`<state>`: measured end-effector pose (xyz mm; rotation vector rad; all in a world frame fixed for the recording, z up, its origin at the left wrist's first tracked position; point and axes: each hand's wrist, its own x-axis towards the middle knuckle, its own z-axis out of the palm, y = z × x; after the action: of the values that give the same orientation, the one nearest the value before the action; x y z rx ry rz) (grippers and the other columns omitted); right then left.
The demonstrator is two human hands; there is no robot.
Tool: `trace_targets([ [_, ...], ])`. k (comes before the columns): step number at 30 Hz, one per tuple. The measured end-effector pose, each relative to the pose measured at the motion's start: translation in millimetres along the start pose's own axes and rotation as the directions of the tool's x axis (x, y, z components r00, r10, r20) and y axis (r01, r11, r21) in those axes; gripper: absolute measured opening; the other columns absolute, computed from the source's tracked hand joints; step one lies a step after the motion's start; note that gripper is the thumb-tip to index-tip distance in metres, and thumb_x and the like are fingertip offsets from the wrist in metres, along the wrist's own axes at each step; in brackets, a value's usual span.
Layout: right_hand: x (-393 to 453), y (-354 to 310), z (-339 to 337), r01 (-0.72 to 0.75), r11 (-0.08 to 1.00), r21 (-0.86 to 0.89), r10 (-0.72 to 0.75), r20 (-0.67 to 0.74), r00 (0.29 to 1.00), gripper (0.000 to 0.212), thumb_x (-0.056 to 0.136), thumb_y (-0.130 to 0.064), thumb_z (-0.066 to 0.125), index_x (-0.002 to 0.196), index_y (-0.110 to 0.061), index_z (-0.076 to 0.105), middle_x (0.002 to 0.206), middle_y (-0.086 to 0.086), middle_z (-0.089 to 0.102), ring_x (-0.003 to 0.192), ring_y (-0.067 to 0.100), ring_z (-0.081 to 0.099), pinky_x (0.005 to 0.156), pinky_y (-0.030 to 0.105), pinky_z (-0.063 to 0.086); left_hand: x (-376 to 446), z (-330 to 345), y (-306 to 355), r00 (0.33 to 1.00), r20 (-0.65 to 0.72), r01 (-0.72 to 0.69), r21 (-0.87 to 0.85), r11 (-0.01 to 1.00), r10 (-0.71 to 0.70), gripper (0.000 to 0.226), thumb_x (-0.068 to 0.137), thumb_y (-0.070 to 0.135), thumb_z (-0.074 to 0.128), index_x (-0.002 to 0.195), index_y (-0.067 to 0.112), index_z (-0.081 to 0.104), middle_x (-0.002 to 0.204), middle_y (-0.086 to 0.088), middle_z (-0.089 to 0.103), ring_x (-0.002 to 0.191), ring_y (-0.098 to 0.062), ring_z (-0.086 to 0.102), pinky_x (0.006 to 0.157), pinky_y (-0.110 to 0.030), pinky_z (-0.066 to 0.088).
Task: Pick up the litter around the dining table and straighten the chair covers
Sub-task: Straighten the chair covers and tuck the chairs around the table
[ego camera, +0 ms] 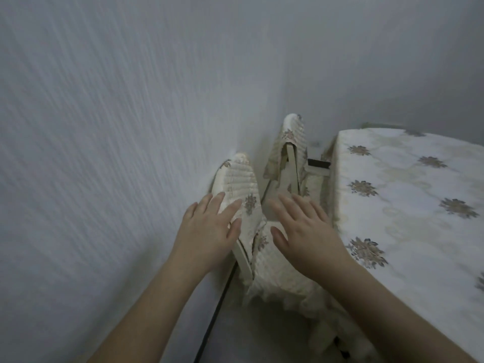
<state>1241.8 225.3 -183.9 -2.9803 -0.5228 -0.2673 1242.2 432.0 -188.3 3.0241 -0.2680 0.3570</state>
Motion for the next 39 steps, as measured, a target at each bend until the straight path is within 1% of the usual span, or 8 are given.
trace_targets([
  [4, 39, 26, 9, -0.042, 0.999, 0.028, 0.043, -0.061, 0.997, 0.058, 0.09, -0.041, 0.02, 0.145, -0.026, 0.033, 0.15, 0.0, 0.039, 0.14, 0.023, 0.03, 0.115, 0.045, 0.021, 48, 27, -1, 1.0, 0.002, -0.027, -0.012, 1.0, 0.027, 0.057, 0.092, 0.05, 0.021, 0.141, 0.032, 0.044, 0.148, -0.006, 0.043, 0.138, -0.028, 0.036, 0.11, -0.046, 0.028],
  [7, 74, 47, 23, -0.027, 0.998, 0.059, 0.031, -0.07, 0.997, 0.059, 0.091, -0.042, 0.019, 0.145, -0.024, 0.032, 0.151, 0.0, 0.037, 0.14, 0.021, 0.031, 0.11, 0.042, 0.029, 86, 49, -3, 1.0, -0.004, -0.024, -0.001, 1.0, 0.024, 0.054, 0.091, 0.047, 0.028, 0.135, 0.028, 0.054, 0.14, -0.009, 0.053, 0.13, -0.032, 0.047, 0.103, -0.047, 0.037],
  [11, 126, 81, 41, 0.013, 0.996, 0.087, -0.007, -0.069, 0.998, 0.062, 0.09, -0.045, 0.013, 0.147, -0.024, 0.029, 0.153, 0.0, 0.033, 0.141, 0.021, 0.027, 0.111, 0.041, 0.027, 133, 73, -9, 1.0, 0.03, 0.001, 0.042, 0.999, -0.002, 0.055, 0.092, 0.049, 0.028, 0.133, 0.025, 0.056, 0.138, -0.009, 0.055, 0.128, -0.032, 0.049, 0.101, -0.049, 0.04],
  [17, 207, 120, 56, 0.096, 0.993, 0.072, -0.09, -0.081, 0.993, 0.056, 0.093, -0.04, 0.024, 0.143, -0.021, 0.037, 0.148, 0.003, 0.041, 0.137, 0.024, 0.034, 0.11, 0.042, 0.029, 188, 91, -11, 0.99, 0.068, 0.121, 0.061, 0.991, -0.126, 0.062, 0.091, 0.056, 0.023, 0.139, 0.028, 0.049, 0.145, -0.006, 0.048, 0.134, -0.029, 0.043, 0.106, -0.046, 0.035],
  [22, 265, 113, 87, 0.199, 0.974, 0.108, -0.197, -0.037, 0.98, 0.051, 0.096, -0.037, 0.036, 0.144, -0.02, 0.035, 0.15, 0.005, 0.037, 0.139, 0.025, 0.032, 0.111, 0.043, 0.026, 197, 112, -32, 0.97, 0.081, 0.231, 0.005, 0.973, -0.231, 0.058, 0.09, 0.056, 0.028, 0.138, 0.03, 0.05, 0.141, -0.007, 0.052, 0.126, -0.026, 0.051, 0.1, -0.044, 0.04],
  [27, 313, 91, 126, 0.284, 0.952, 0.115, -0.29, 0.036, 0.956, 0.056, 0.096, -0.041, 0.028, 0.148, -0.021, 0.026, 0.156, 0.005, 0.028, 0.143, 0.026, 0.023, 0.114, 0.044, 0.019, 189, 132, -67, 0.946, 0.049, 0.322, 0.008, 0.947, -0.322, 0.056, 0.089, 0.054, 0.035, 0.132, 0.025, 0.057, 0.132, -0.004, 0.059, 0.118, -0.025, 0.057, 0.095, -0.042, 0.044],
  [33, 368, 65, 174, 0.289, 0.955, 0.062, -0.295, 0.138, 0.946, 0.058, 0.097, -0.043, 0.037, 0.148, -0.02, 0.025, 0.157, 0.006, 0.025, 0.144, 0.028, 0.019, 0.115, 0.045, 0.017, 200, 165, -89, 0.937, 0.085, 0.343, -0.016, 0.939, -0.34, 0.059, 0.09, 0.056, 0.033, 0.136, 0.024, 0.05, 0.132, -0.001, 0.059, 0.117, -0.021, 0.057, 0.095, -0.039, 0.045],
  [39, 407, 42, 206, 0.273, 0.961, 0.034, -0.275, 0.192, 0.942, 0.059, 0.094, -0.038, 0.045, 0.146, -0.017, 0.03, 0.154, 0.007, 0.03, 0.142, 0.03, 0.023, 0.115, 0.045, 0.02, 216, 210, -118, 0.9, 0.255, 0.407, -0.203, 0.891, -0.353, 0.081, 0.089, 0.062, 0.037, 0.152, 0.019, 0.013, 0.152, -0.003, 0.036, 0.137, -0.019, 0.035, 0.112, -0.037, 0.031],
])
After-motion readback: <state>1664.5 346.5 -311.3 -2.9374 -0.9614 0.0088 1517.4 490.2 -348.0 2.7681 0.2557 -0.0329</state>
